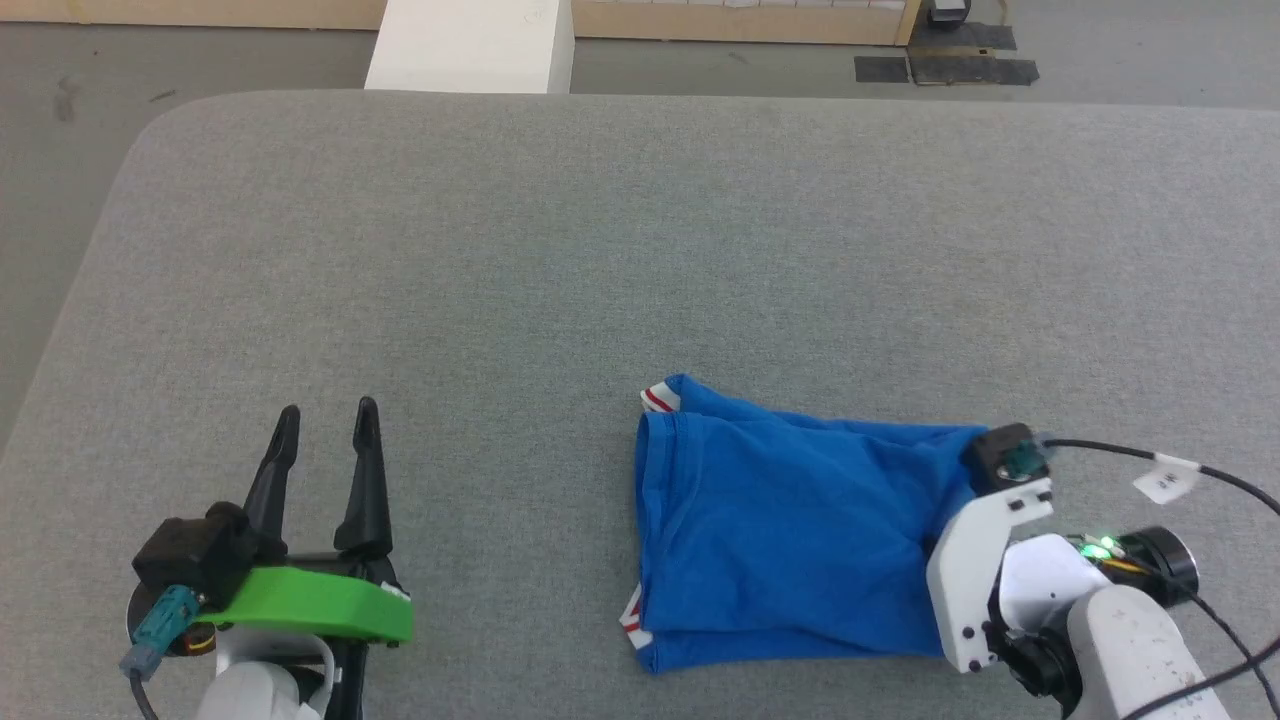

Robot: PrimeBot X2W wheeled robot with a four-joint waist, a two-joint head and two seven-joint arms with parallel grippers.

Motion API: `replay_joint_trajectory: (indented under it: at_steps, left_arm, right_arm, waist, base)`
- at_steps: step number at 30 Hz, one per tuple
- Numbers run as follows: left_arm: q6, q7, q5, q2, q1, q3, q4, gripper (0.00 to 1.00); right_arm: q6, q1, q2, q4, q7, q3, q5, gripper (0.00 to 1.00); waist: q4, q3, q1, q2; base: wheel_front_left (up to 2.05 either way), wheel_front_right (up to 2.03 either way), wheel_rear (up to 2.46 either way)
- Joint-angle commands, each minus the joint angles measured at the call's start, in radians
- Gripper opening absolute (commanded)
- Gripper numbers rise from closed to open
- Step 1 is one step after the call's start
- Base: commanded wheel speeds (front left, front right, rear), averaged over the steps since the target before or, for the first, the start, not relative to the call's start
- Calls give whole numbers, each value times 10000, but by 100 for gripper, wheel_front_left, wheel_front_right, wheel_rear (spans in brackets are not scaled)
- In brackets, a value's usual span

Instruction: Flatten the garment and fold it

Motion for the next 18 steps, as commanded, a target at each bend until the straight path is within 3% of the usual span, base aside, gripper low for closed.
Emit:
replay_joint_trajectory:
  at_steps: [1,7,8,9,13,18]
  left_arm:
    - [-68,-38,81,4,-189,-5,-8,100]
    - [-69,-38,47,-34,-168,197,-216,100]
    - [-69,-38,53,-23,-139,256,-277,100]
    - [-69,-38,14,-9,-103,413,-426,100]
    - [-69,-38,36,84,-259,452,-604,100]
    - [-69,-33,82,416,-429,414,-789,100]
  right_arm:
    - [-15,-203,-171,45,16,228,39,0]
    - [-15,-1015,-1365,-332,275,1595,342,0]
    - [-15,-1228,-1620,-420,361,1896,436,0]
    - [-15,-1844,-2334,-598,593,2462,771,0]
    - [-15,-2464,-3207,-608,812,2717,1067,0]
    - [-15,-3121,-3804,-293,755,2389,1099,0]
  waist:
    - [-42,-23,0,0]
    - [-675,49,0,0]
    - [-952,98,0,0]
    - [-1804,365,0,0]
    - [-2867,713,0,0]
    - [-3929,1255,0,0]
  base:
    - [0,0,0]
    - [0,0,0]
    - [0,0,0]
    - [0,0,0]
    - [0,0,0]
    - [0,0,0]
